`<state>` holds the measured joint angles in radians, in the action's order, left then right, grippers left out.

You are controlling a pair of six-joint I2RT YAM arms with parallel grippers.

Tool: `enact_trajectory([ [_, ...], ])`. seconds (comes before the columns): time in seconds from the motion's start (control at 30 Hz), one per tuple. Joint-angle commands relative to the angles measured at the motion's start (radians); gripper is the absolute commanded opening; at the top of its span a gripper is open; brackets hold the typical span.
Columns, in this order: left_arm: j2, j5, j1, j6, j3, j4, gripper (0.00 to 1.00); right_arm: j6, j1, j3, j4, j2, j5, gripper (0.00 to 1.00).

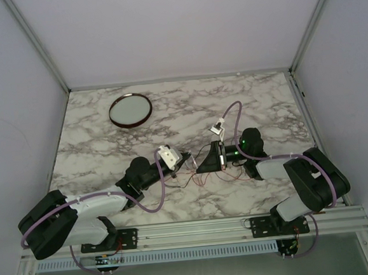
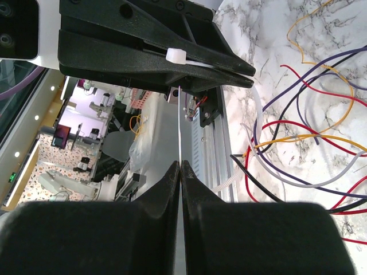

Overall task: Zip-tie the wires
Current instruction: Tie the cable at the center of the board.

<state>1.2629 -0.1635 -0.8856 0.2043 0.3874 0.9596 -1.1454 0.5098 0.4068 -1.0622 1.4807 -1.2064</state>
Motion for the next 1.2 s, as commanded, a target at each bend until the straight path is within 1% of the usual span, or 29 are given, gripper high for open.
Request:
enact_trajectory([
  [0.0,0.001,-0.007,-0.006,0.000,0.012,0.041,0.00,0.011,0.009,0.032,-0.046,-0.010,-0.005,0.00],
  [1.17,-0.005,-0.014,-0.010,0.008,0.001,0.042,0.00,0.014,0.010,0.064,-0.050,0.017,0.007,0.00],
])
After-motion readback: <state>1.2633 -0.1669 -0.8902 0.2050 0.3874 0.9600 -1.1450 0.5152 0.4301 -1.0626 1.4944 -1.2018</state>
